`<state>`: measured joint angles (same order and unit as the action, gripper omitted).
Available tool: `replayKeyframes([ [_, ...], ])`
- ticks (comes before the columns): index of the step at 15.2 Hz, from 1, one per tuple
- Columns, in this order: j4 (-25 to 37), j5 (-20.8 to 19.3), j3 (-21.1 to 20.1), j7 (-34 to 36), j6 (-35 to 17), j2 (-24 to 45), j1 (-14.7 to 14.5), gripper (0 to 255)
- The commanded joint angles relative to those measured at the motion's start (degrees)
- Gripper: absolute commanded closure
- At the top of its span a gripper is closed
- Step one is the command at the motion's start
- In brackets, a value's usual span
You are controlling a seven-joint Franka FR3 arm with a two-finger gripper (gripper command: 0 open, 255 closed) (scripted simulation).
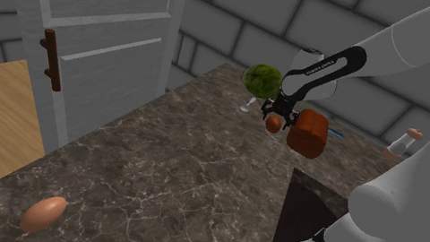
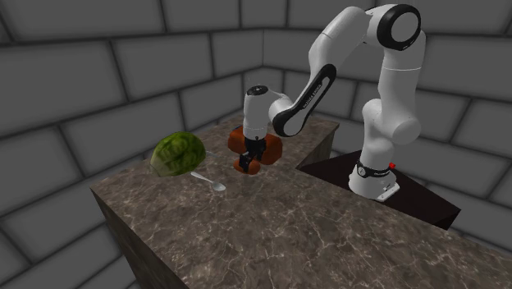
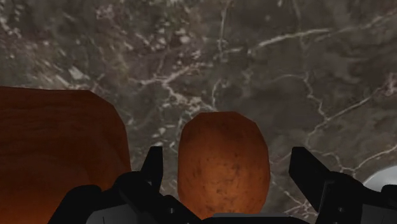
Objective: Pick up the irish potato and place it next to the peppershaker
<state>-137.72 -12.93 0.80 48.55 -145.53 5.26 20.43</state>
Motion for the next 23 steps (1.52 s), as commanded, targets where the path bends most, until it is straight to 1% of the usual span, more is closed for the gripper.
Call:
replayKeyframes([
  [1,-0.02,-0.02,0.01,0.01,-0.09,0.05,0.01,0],
  [4,-0.02,-0.02,0.01,0.01,-0.07,0.04,0.01,0],
  [5,-0.02,-0.02,0.01,0.01,-0.07,0.04,0.01,255],
  [14,-0.02,-0.02,0.01,0.01,-0.09,0.05,0.01,255],
  [23,1.53,1.72,-0.29,-1.86,6.81,-5.38,-0.09,255],
])
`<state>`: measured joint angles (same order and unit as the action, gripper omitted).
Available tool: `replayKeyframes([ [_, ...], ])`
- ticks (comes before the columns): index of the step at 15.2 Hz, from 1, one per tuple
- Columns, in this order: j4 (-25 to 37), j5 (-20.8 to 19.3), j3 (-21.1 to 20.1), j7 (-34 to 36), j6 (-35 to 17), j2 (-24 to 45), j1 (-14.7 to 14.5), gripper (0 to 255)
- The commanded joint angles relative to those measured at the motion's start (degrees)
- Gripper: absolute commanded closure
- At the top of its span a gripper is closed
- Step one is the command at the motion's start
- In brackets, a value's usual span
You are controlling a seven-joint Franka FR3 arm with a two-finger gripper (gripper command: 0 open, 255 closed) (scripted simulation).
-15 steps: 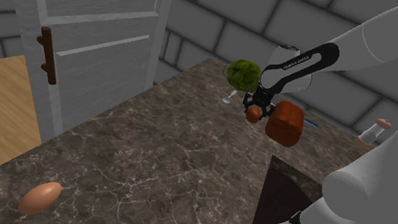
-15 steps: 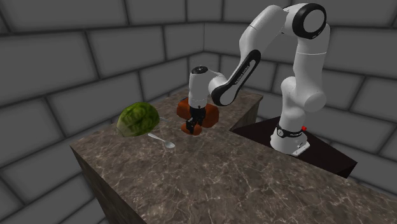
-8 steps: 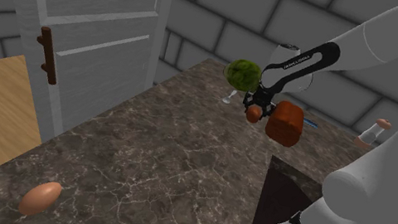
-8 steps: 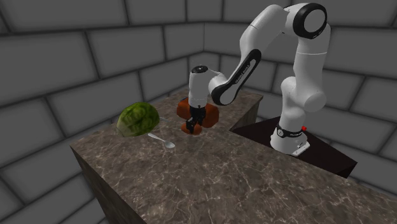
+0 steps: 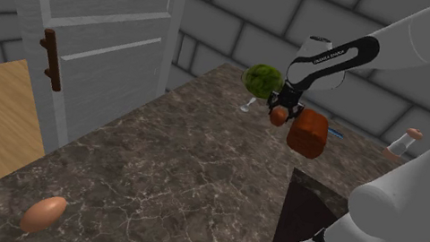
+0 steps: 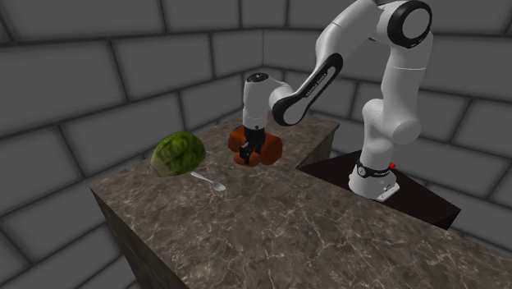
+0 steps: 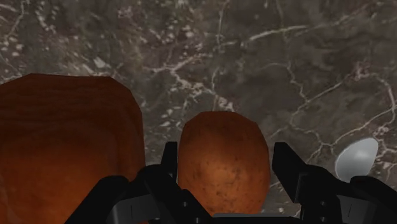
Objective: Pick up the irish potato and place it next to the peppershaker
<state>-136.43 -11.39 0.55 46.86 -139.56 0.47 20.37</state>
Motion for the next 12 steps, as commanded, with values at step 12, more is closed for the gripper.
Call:
replayKeyframes([
  [12,3.95,1.76,-0.20,-2.08,10.18,-6.30,-0.30,255],
])
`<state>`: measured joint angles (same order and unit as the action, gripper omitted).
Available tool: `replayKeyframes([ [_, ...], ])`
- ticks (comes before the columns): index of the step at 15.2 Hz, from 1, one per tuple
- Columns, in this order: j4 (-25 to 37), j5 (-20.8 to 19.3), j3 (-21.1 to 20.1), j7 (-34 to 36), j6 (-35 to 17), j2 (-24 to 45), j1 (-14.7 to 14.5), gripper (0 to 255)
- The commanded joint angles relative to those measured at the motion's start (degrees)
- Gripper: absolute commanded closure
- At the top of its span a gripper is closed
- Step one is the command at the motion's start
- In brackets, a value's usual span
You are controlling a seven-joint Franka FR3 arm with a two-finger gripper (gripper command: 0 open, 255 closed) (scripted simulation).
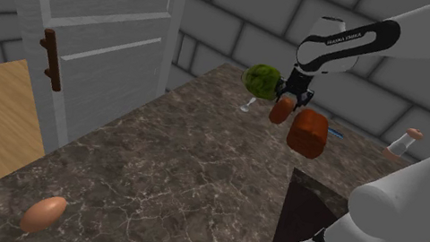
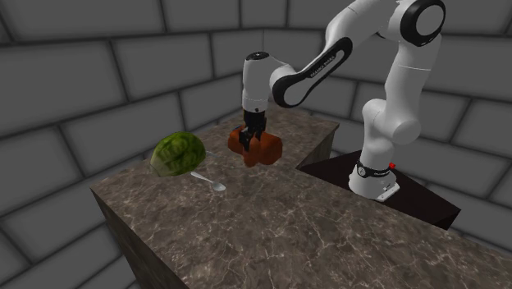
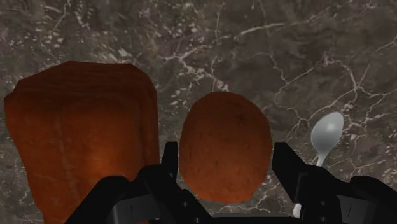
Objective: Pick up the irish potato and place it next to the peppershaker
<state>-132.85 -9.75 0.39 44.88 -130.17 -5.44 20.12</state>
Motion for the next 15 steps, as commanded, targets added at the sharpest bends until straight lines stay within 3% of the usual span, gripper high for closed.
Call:
replayKeyframes([
  [1,0.76,0.22,-0.04,-0.24,1.57,-0.79,-0.07,255],
  [15,7.50,1.32,-0.16,-1.90,12.40,-4.96,-0.31,255],
])
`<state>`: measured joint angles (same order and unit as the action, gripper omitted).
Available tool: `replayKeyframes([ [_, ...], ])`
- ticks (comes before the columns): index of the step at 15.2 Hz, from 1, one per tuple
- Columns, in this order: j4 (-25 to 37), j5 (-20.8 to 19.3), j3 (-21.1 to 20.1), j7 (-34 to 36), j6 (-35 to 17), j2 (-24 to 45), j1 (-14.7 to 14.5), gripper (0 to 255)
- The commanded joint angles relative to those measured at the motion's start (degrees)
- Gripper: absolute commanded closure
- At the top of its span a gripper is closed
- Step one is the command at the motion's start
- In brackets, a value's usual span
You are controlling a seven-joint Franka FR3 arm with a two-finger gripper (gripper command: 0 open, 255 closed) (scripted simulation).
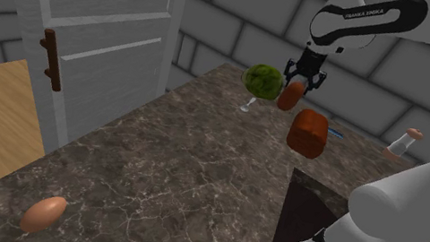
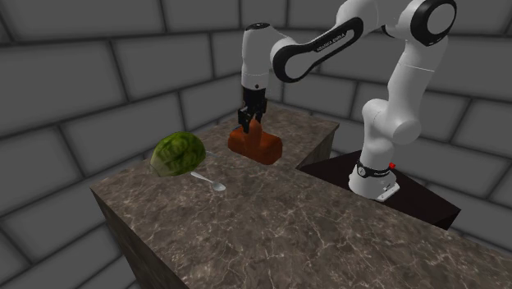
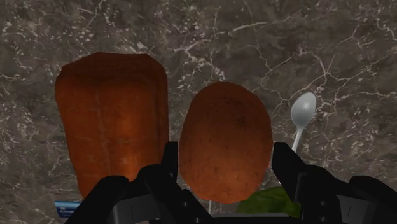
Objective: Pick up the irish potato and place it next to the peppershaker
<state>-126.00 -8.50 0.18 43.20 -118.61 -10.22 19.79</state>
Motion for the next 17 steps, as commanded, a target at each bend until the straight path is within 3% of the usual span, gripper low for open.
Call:
replayKeyframes([
  [1,1.22,0.12,0.03,-0.32,1.60,-0.38,0.01,255],
  [14,9.43,0.69,-0.09,-1.54,11.24,-1.87,-0.12,255],
  [17,9.08,0.34,2.50,-5.68,10.58,-2.12,1.62,255],
])
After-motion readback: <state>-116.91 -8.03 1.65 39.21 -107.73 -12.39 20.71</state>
